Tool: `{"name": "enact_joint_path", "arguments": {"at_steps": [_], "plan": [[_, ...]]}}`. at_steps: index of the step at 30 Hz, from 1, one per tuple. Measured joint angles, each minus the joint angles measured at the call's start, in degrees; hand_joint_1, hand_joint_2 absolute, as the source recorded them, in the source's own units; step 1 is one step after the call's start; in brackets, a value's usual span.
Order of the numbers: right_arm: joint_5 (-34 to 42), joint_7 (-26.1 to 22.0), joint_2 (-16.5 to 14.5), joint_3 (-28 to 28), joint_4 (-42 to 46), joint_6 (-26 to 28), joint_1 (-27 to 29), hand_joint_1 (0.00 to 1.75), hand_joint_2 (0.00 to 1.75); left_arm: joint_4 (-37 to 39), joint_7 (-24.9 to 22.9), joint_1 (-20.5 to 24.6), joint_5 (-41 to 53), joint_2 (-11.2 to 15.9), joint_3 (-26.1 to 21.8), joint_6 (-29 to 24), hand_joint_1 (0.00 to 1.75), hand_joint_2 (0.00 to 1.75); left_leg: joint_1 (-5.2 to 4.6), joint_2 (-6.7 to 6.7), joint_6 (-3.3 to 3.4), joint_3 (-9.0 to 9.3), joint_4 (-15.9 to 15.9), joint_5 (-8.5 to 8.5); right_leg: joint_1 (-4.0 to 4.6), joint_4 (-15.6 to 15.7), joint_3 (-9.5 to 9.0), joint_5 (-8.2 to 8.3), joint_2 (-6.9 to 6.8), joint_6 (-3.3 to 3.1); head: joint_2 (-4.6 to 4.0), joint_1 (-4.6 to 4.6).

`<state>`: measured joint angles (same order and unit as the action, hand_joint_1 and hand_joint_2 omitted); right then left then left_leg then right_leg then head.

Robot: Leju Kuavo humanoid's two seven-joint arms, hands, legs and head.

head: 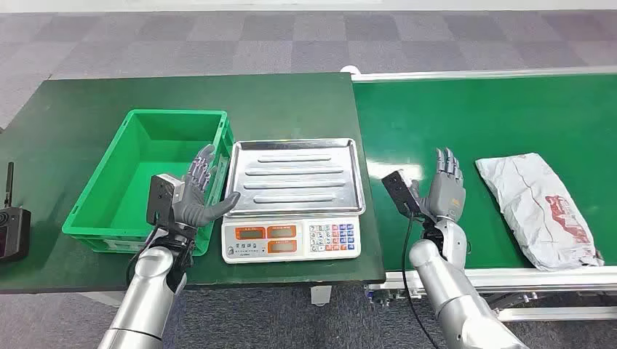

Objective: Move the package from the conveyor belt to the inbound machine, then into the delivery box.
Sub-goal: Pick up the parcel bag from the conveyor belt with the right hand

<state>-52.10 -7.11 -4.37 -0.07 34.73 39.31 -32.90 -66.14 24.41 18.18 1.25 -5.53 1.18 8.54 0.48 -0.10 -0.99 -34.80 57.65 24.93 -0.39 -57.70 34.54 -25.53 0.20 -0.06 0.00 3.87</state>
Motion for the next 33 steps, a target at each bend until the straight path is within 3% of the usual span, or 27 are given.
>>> {"name": "enact_joint_path", "arguments": {"at_steps": [9,18,33], "plan": [[0.14,-0.72,0.33,-2.09,1.03,0.72,1.44,0.00,1.75,2.14,0.56,2.48,0.96,-0.81,0.33,0.26,0.00,1.75,0.00,-0.02,0.00,0.02,0.01,0.00,-0.01,0.00,0.00,0.00,-0.02,0.00,0.00,0.00],[2.78,-2.03,3.33,-5.42,4.06,0.73,5.50,0.00,1.75,7.96,1.08,7.28,1.95,-3.11,3.49,0.42,0.00,1.75,-0.04,0.02,0.03,-0.03,0.02,0.02,-0.10,0.01,0.00,0.02,-0.01,0.04,0.00,-0.01],[0.83,1.82,4.86,-8.65,-0.17,0.61,3.84,0.00,1.75,9.57,1.63,7.41,1.89,-3.15,4.00,0.64,0.00,1.75,-0.07,0.00,0.02,-0.04,0.00,0.02,-0.05,0.00,0.00,0.01,-0.01,0.04,0.00,0.00]]}}
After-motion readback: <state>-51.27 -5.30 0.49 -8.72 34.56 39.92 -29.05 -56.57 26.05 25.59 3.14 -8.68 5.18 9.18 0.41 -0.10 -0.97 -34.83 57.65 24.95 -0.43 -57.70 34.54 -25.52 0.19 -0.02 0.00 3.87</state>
